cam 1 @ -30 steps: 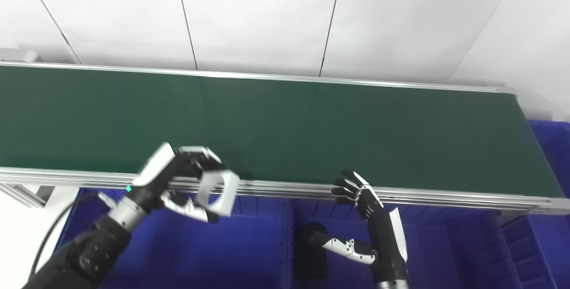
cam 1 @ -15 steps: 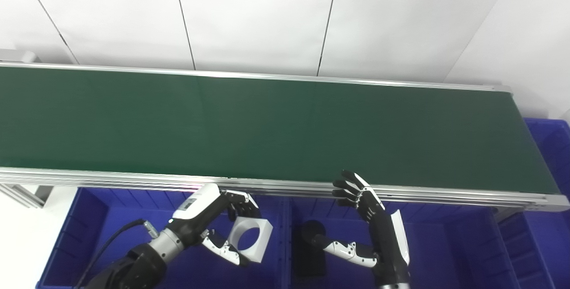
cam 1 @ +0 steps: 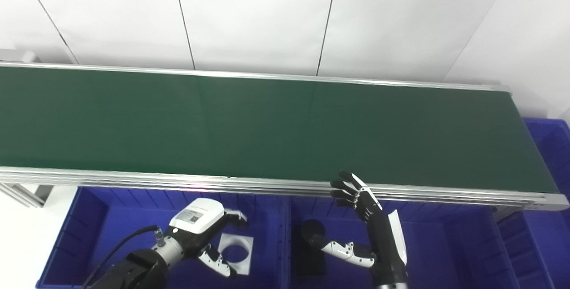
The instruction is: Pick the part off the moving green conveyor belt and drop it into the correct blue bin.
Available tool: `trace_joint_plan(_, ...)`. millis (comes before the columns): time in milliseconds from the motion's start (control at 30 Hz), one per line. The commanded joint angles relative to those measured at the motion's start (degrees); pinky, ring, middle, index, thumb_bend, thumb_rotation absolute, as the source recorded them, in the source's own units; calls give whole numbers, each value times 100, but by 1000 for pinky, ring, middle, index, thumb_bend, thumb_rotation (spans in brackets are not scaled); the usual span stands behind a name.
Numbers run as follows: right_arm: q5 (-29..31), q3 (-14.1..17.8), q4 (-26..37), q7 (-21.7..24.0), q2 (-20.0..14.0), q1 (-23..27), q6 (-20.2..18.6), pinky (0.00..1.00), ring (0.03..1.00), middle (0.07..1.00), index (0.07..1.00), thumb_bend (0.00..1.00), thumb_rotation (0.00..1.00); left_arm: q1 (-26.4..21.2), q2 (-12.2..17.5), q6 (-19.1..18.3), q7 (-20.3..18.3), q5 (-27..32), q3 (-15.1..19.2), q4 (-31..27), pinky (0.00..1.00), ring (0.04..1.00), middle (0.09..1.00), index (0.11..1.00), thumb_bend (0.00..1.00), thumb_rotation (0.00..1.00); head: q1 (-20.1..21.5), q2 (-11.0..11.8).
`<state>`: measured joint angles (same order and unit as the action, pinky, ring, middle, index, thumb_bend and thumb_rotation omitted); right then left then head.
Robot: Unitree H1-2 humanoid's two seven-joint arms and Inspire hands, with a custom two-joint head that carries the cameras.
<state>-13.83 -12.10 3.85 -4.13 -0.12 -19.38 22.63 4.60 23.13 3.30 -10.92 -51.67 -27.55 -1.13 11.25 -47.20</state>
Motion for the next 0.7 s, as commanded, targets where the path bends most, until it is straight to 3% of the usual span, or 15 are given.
trace_joint_plan(0,41,7,233,39,46,-13,8,666,728,776,850,854,308,116,121,-131,-79,-35,124,-386,908,904,936,910,808,555,0,-12)
trace_joint_plan(133,70,8,270,74,26,-12,-59,669,733,780,851,854,301,528,108,24,87,565,529,-655,886,903,939,916,871,545,4,-13)
trace_joint_plan(267,86,27,288,119,10,-6,-138,669,733,781,852,860,304,762,-49,418,124,1808,986,-585,832,889,930,908,882,483,2,-3)
trace_joint_plan(367,63,40,336,198,-27,-4,-256,670,740,788,854,860,307,784,-270,1052,-145,3689,1312,-212,851,893,916,901,862,450,19,21)
trace_joint_plan(533,4,40,438,279,-78,-51,-419,677,750,794,857,862,310,805,-823,1682,-401,5374,1498,188,811,850,866,859,863,352,47,40)
trace_joint_plan(667,2,41,518,329,-121,-110,-517,680,753,799,858,863,288,873,-1199,1941,-447,5827,1601,452,810,850,863,863,854,311,20,49)
